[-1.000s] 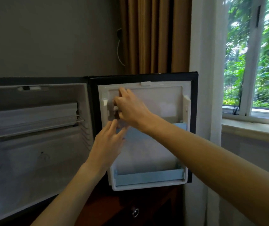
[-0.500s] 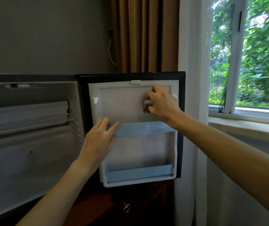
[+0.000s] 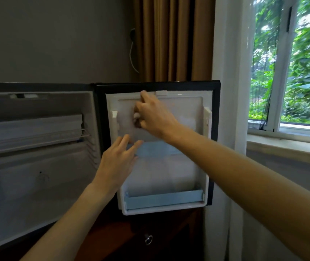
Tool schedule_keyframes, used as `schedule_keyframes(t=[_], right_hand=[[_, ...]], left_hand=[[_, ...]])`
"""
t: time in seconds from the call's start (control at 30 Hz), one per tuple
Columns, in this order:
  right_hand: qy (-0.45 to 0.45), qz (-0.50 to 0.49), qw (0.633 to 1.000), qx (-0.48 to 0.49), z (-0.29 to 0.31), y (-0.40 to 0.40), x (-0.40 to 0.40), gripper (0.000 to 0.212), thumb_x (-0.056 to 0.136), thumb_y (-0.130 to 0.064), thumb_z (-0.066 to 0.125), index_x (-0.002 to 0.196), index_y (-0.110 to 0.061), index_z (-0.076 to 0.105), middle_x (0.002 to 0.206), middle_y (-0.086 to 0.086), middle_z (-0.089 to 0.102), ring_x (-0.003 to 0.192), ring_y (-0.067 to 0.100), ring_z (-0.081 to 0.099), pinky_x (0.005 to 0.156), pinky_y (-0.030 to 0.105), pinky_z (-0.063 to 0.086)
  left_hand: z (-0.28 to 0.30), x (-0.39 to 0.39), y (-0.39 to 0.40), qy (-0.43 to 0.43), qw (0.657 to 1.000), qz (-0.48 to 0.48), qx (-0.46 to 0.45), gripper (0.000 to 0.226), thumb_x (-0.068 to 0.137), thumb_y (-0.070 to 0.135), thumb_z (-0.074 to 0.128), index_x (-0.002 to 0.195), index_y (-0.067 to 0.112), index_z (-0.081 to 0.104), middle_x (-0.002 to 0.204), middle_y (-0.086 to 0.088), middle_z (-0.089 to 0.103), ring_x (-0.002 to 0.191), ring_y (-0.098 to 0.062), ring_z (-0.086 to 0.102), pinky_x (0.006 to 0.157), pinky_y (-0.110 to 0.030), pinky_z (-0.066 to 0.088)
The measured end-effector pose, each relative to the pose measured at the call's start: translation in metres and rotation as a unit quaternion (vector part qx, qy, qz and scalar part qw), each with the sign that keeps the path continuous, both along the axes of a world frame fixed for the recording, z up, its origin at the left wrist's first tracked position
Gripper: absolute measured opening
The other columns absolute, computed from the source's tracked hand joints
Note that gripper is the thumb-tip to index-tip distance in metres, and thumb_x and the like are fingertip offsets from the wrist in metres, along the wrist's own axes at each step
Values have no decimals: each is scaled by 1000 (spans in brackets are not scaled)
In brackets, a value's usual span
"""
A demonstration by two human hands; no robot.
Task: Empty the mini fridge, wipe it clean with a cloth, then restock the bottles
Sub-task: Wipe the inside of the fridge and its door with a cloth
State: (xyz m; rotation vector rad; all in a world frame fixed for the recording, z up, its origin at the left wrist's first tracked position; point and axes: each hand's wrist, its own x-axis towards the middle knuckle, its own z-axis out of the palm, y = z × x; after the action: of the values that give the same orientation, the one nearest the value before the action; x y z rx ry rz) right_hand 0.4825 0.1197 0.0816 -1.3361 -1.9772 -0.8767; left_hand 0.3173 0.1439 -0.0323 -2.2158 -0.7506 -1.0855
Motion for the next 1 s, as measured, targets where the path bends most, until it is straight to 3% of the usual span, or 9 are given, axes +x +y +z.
schedule_keyframes(t=[0.13, 0.27, 0.43, 0.57, 0.73, 1.0], right_hand=[[25, -61, 998, -3, -5, -29, 71, 24, 87, -21, 68, 109, -12, 61, 126, 10, 43, 106, 23, 50, 90, 36, 51], [33, -117, 993, -2, -7, -51, 115, 22, 88, -23, 67, 107, -11, 62, 122, 9, 46, 103, 22, 51, 90, 39, 54], [19, -98, 995, 11, -5, -41, 91, 23, 88, -24, 69, 106, -12, 64, 117, 8, 48, 100, 21, 50, 88, 36, 52], [-11, -44, 999, 21, 1, -7, 25, 28, 85, -22, 72, 109, -9, 64, 127, 12, 46, 106, 25, 50, 87, 35, 51], [-39, -9, 999, 27, 8, 20, -47, 28, 86, -15, 67, 112, -6, 63, 137, 15, 43, 113, 28, 48, 86, 33, 50], [-13, -41, 999, 6, 4, -16, 42, 26, 83, -18, 70, 105, -6, 64, 122, 14, 46, 101, 27, 51, 79, 38, 53]], left_hand=[[1, 0, 0, 0, 1000, 1, -11, 54, 79, 11, 81, 131, 11, 63, 108, -12, 55, 90, -29, 59, 62, -40, 58], [0, 1, -2, -12, 1000, -9, -15, 54, 79, 8, 81, 130, 10, 64, 106, -13, 55, 86, -30, 60, 58, -40, 58], [-2, 3, -4, -17, 1000, -12, -12, 53, 79, 7, 81, 129, 9, 65, 108, -14, 57, 86, -30, 63, 59, -40, 58], [-1, 6, 0, -5, 1000, 10, -14, 55, 77, 9, 84, 129, 12, 65, 112, -14, 58, 82, -29, 63, 59, -39, 56], [-2, 6, 7, 3, 999, 29, -14, 63, 73, 11, 86, 132, 16, 63, 123, -16, 58, 93, -33, 65, 63, -40, 57], [3, 3, 0, 10, 1000, 27, -7, 56, 74, 16, 86, 126, 16, 65, 110, -9, 58, 88, -29, 59, 55, -38, 54]])
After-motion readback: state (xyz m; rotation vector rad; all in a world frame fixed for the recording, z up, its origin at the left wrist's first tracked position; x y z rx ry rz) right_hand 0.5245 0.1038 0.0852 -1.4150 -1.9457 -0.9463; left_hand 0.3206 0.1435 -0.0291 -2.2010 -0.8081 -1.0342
